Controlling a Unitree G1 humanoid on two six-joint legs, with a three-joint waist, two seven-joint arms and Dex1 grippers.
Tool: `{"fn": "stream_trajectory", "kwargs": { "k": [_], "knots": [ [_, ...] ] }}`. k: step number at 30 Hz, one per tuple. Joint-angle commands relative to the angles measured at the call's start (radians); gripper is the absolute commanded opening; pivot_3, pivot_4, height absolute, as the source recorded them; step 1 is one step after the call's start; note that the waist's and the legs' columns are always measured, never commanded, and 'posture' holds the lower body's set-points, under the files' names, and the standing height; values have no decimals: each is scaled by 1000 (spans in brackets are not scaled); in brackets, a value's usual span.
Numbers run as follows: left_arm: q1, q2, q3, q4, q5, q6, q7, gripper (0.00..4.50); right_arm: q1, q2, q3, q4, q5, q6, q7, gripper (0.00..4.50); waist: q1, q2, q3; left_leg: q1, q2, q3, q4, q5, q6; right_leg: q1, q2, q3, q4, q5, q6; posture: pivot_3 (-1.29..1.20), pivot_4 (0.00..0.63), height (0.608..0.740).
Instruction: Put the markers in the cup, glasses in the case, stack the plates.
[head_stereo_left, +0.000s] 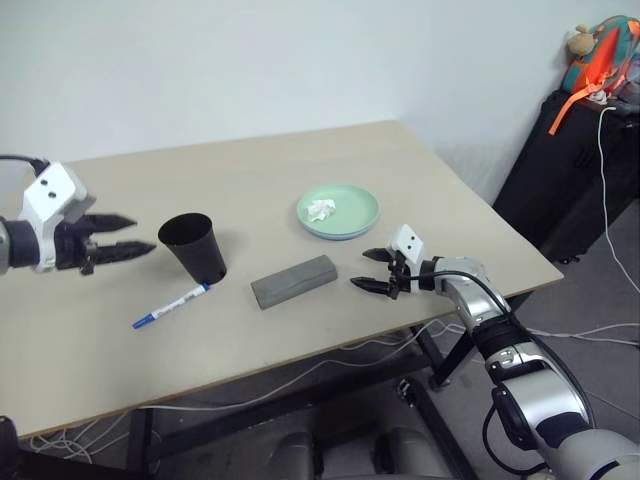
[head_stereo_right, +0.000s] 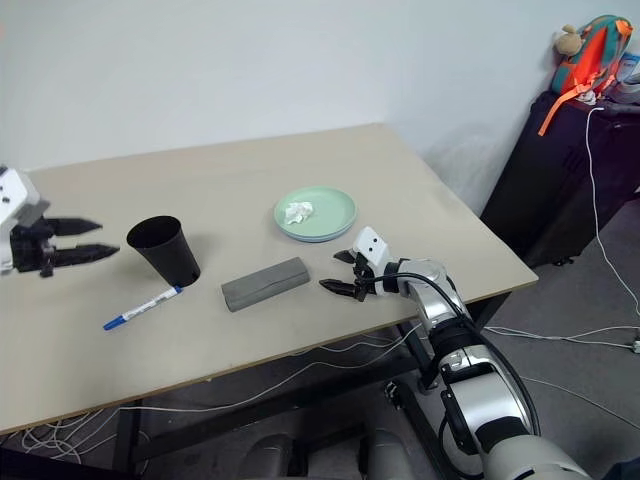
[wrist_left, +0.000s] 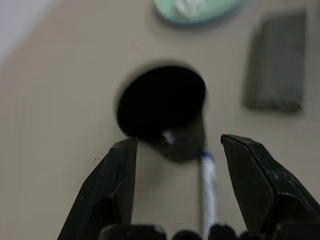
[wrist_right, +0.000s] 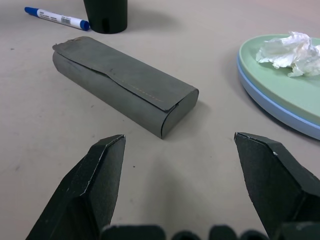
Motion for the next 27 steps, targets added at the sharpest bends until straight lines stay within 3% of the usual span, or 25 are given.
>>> {"fn": "stream_trajectory", "kwargs": {
  "k": [1,16,27],
  "knots": [
    [-14,32,-49,70,70,-47,-40,2787,-35,5,-8,-11,0,-21,-1,3790,0,0,0,0,0,0,0,0,0,0,0,0,0,0,0,0,0,740],
    [-156,-117,-241,328,271,-127,-57,2787,-59,5,-8,16,-2,-31,0,3790,0,-1,0,0,0,2,0,0,0,0,0,0,1,0,0,0,0,740],
    [-244,-207,-296,465,361,-182,-33,2787,-52,0,-9,8,-1,-28,-2,3790,0,-1,-1,-1,0,2,2,0,0,1,0,1,1,0,0,0,0,740]
  ]
}}
